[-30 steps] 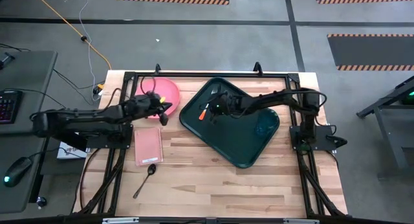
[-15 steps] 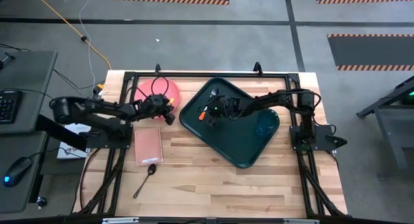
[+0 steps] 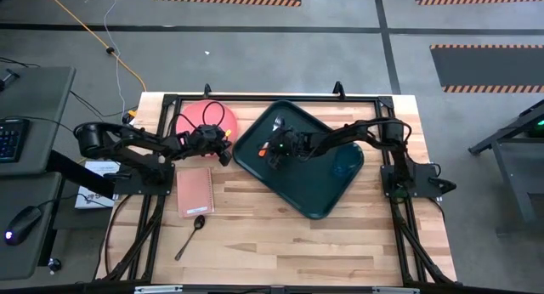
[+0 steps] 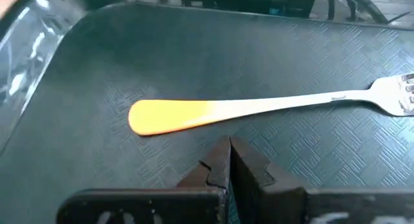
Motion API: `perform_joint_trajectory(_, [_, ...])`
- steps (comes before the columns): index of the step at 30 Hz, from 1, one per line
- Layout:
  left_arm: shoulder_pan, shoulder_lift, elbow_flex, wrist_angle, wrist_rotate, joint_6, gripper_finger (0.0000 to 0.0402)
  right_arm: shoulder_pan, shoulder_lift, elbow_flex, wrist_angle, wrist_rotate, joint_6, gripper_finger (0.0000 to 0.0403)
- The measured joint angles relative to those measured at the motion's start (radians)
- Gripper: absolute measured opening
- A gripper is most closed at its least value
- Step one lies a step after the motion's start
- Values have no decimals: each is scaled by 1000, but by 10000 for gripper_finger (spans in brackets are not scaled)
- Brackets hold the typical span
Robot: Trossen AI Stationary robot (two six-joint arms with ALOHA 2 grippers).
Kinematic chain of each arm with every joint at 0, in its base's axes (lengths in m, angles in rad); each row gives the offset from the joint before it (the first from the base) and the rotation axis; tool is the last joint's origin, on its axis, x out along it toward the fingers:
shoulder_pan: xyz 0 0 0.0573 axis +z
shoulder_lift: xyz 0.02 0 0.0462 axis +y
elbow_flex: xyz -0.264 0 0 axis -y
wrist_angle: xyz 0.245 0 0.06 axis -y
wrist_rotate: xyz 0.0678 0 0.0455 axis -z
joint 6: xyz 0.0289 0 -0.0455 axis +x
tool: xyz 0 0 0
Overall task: Pick and place plate/cup/fork/spoon on tray
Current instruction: Put the orange fork on the black serving tray to the left
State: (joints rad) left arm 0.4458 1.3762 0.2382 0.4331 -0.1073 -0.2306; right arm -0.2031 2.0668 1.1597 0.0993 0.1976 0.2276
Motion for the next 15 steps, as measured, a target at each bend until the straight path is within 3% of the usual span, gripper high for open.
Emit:
perform_joint_trajectory(8, [0,-5,0,17,2,22,0,0,-4,-1,31,-12,0,0])
perform_joint_trajectory(15, [-1,-36,9,-4,65,26,0,0,-4,-1,32,-12,0,0])
